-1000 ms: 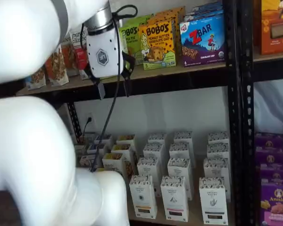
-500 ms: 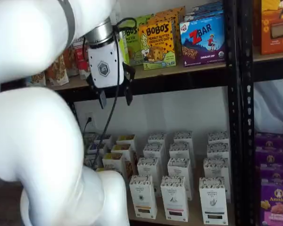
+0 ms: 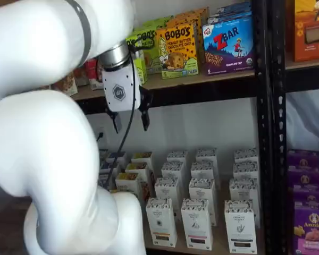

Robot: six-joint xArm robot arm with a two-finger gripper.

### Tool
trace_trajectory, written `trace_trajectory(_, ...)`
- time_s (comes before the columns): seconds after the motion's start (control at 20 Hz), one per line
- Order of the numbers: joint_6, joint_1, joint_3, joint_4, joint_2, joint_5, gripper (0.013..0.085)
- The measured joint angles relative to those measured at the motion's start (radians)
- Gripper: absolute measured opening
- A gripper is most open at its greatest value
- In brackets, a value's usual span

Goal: Pick up the white box with a yellow strip in the middle, on the bottom shelf, the fourth box from the left

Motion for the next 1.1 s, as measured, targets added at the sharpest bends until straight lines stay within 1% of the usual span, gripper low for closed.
trace_trajectory(0.1,0.01,0.009,0.021,-0.004,0.003,-0.036,0.085)
trace_trajectory(0.35,0.042,0.037,0.044,-0.021,0.039,-0.081,0.085)
trace_trajectory(0.6,0.065,0.055,0.065,-0.027,0.072,-0.13,0.085)
trace_trajectory(0.8,0.097,0.079,0.08,-0.046,0.102,-0.179,0.085)
trace_trajectory(1.1,0.115,0.094,0.087,-0.046,0.155,-0.23,0.085)
